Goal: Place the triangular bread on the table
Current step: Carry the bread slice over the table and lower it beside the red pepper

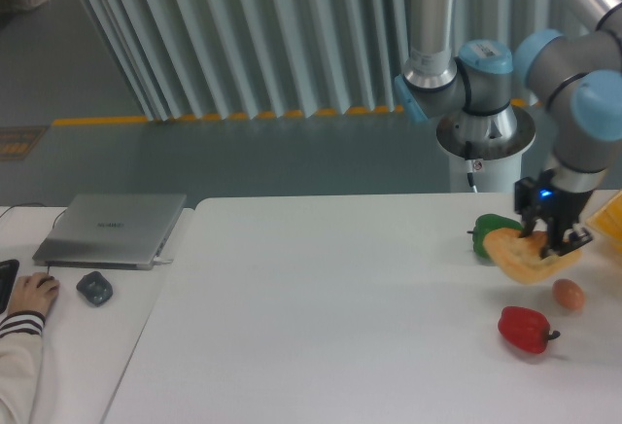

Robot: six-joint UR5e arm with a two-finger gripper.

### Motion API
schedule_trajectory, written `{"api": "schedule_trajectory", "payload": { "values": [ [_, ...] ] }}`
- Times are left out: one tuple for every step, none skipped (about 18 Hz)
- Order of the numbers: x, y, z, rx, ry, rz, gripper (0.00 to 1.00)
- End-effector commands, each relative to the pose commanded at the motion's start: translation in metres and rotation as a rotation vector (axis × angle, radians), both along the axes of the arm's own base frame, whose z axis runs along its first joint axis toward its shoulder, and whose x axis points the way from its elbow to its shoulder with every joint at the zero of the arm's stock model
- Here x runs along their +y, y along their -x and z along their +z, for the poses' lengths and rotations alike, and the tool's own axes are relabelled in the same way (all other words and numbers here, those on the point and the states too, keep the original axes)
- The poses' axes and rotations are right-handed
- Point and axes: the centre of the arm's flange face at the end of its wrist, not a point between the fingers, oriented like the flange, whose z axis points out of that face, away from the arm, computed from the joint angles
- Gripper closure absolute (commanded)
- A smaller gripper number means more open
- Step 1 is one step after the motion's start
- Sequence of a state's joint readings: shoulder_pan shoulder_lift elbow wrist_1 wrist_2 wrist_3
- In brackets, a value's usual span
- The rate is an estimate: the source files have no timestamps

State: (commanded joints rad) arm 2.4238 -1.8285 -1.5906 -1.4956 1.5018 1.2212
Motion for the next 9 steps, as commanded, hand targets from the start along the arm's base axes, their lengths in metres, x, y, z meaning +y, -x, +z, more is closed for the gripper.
{"api": "schedule_trajectory", "payload": {
  "values": [
    [0.003, -0.006, -0.005, -0.006, 0.01, -0.004, 0.52],
    [0.007, -0.01, -0.01, -0.008, 0.022, 0.0, 0.52],
    [0.012, -0.012, -0.015, -0.005, 0.034, 0.042, 0.51],
    [0.017, -0.014, -0.017, 0.009, 0.027, 0.058, 0.51],
    [0.023, -0.019, -0.018, 0.041, 0.014, 0.048, 0.51],
    [0.026, -0.017, -0.019, 0.084, -0.006, 0.068, 0.51],
    [0.032, -0.016, -0.021, 0.114, -0.021, 0.093, 0.51],
    [0.035, -0.015, -0.023, 0.14, -0.023, 0.117, 0.51],
    [0.038, -0.018, -0.026, 0.148, -0.013, 0.107, 0.51]
  ]
}}
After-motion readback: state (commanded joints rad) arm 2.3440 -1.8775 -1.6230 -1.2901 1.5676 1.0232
